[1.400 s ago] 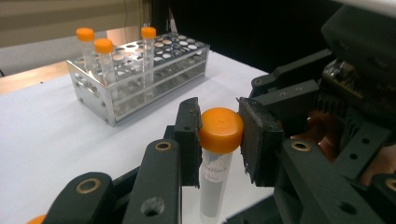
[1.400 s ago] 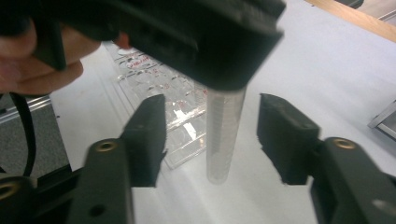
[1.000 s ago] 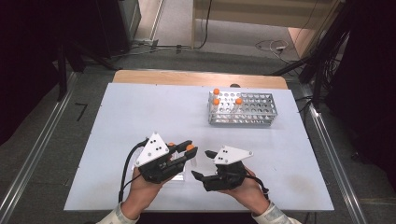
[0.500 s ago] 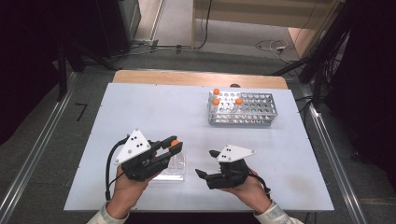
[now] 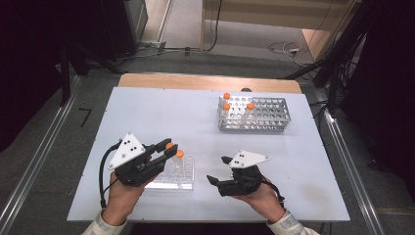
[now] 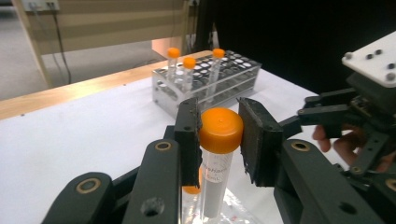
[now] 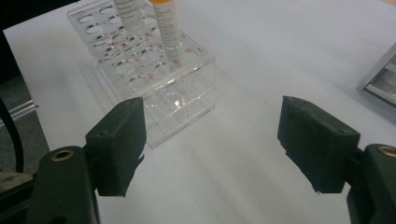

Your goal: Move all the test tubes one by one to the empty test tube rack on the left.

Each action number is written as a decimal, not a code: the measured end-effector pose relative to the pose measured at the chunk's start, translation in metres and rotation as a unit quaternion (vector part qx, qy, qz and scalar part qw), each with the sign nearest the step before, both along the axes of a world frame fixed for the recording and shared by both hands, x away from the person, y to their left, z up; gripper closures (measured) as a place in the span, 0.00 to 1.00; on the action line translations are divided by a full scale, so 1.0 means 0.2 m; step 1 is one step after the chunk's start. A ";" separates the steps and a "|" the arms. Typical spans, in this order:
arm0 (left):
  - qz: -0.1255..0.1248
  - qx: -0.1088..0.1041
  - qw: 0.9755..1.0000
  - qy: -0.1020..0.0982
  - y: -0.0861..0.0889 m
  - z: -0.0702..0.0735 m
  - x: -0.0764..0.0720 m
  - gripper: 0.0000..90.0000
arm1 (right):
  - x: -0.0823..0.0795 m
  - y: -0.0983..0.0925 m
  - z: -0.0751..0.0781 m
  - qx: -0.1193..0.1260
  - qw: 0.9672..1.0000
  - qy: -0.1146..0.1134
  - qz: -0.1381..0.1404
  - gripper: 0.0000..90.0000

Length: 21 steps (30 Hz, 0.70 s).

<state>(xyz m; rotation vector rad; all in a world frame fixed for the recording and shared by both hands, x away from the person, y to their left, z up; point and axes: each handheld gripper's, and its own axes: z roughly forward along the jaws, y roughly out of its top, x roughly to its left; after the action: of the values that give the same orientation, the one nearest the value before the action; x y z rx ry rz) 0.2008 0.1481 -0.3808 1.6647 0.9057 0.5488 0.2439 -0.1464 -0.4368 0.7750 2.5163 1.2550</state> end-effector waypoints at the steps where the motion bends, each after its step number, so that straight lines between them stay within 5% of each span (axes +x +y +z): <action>1: 0.002 0.000 1.000 -0.001 0.01 0.00 0.00 0.78 | 0.00 0.00 0.00 0.000 1.000 0.000 0.000 0.25; 21: 0.034 0.005 0.999 -0.001 0.05 -0.06 0.07 0.78 | 0.00 0.00 0.00 0.005 1.000 0.006 0.001 0.25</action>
<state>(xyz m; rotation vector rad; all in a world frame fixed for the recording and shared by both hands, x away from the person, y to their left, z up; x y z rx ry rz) 0.2142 0.1572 -0.3936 1.6467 0.9626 0.6008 0.2447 -0.1464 -0.4378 0.7852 2.5227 1.2677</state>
